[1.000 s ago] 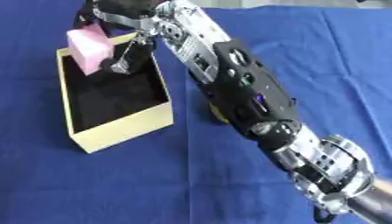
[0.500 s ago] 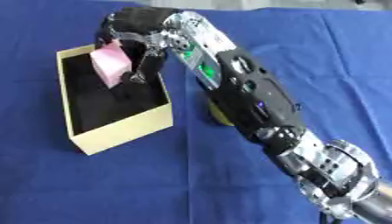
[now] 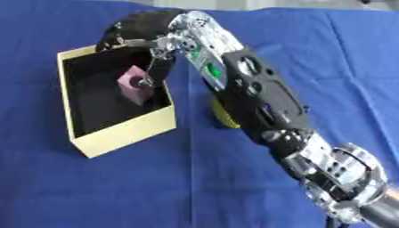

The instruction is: Pick up objects on the table and place them in the box.

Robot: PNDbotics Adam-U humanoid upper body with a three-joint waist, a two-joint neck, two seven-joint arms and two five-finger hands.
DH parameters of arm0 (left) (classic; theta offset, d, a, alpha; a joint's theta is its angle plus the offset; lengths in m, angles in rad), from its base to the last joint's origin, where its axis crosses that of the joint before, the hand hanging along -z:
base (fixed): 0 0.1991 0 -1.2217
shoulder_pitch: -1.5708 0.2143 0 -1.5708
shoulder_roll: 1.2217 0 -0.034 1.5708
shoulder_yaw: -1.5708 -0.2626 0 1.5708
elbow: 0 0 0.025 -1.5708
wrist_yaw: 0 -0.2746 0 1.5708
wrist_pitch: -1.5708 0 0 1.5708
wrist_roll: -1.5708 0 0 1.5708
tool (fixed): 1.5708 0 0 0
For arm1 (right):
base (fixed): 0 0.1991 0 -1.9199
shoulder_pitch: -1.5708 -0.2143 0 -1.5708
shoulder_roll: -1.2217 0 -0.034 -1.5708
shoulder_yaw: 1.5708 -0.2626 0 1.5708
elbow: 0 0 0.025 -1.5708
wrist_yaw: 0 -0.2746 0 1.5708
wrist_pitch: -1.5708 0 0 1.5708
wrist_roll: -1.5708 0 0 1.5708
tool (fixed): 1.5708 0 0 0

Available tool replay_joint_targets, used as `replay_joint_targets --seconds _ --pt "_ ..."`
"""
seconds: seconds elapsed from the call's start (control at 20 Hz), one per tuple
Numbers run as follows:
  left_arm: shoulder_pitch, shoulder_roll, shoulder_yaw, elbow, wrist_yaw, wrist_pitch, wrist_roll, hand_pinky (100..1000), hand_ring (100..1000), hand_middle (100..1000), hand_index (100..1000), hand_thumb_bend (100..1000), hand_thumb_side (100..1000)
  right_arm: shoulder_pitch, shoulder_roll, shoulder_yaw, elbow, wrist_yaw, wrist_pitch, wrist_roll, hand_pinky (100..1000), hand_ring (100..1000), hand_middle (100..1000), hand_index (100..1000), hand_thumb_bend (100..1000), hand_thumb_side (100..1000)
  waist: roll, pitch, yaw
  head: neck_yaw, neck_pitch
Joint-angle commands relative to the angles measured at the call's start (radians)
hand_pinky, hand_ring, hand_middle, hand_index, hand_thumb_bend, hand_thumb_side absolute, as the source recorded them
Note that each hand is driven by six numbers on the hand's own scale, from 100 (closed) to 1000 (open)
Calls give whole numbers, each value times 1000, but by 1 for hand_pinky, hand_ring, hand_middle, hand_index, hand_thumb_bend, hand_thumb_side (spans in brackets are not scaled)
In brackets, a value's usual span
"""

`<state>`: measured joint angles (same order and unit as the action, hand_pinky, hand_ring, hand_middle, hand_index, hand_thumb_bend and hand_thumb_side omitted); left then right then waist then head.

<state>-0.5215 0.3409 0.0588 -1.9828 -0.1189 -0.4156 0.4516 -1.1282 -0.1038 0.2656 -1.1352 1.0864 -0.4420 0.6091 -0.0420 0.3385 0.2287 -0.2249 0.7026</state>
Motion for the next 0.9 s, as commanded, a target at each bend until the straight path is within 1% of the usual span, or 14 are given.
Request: replay_joint_targets --seconds 0.05,0.15,0.2,0.25,0.3,0.4,0.5,0.6,0.75,0.9 --pt "-7 13 0 -17 3 1 -7 715 801 746 819 252 601 -17 -15 -7 -10 7 0 -9 907 953 835 947 293 197 8 -19 1 -3 -12" --pt "-7 13 0 -17 4 2 -8 715 801 746 819 251 601 -15 -15 -9 -10 7 1 -15 901 939 798 937 286 202 7 -19 1 -4 -11" --pt "-7 13 0 -17 5 2 -9 715 801 746 819 250 602 -15 -16 -10 -12 2 2 -19 896 930 783 926 273 190 7 -19 1 -3 -11" --pt "-7 13 -1 -17 5 2 -10 715 801 746 819 250 602 -14 -18 -12 -16 -6 5 -25 895 929 781 924 272 181 7 -19 0 -3 -12" --pt "-7 13 -1 -17 5 3 -10 715 801 746 819 249 603 -15 -22 -15 -25 -15 10 -31 892 924 776 920 265 153 7 -19 0 -2 -11" --pt "-6 13 -1 -17 5 3 -11 715 801 746 819 249 602 -21 -36 -21 -49 -39 22 -40 892 922 777 921 249 138 7 -20 -1 0 -9" --pt "-4 15 1 -17 5 2 -9 715 801 746 819 252 599 -34 -64 -31 -80 -76 34 -40 892 920 776 918 225 128 6 -23 -4 4 -5" --pt "-1 17 2 -17 4 3 -6 715 802 747 819 250 601 -47 -102 -44 -115 -134 49 -28 893 917 771 914 204 115 6 -25 -8 8 -2" --pt "4 19 4 -17 1 5 -4 715 802 747 819 250 602 -60 -160 -61 -161 -214 77 -5 894 918 773 914 205 110 5 -28 -14 12 2" --pt "6 20 4 -17 0 6 -3 715 802 747 819 249 603 -60 -176 -64 -182 -245 98 15 897 922 776 916 211 107 5 -30 -16 15 3"
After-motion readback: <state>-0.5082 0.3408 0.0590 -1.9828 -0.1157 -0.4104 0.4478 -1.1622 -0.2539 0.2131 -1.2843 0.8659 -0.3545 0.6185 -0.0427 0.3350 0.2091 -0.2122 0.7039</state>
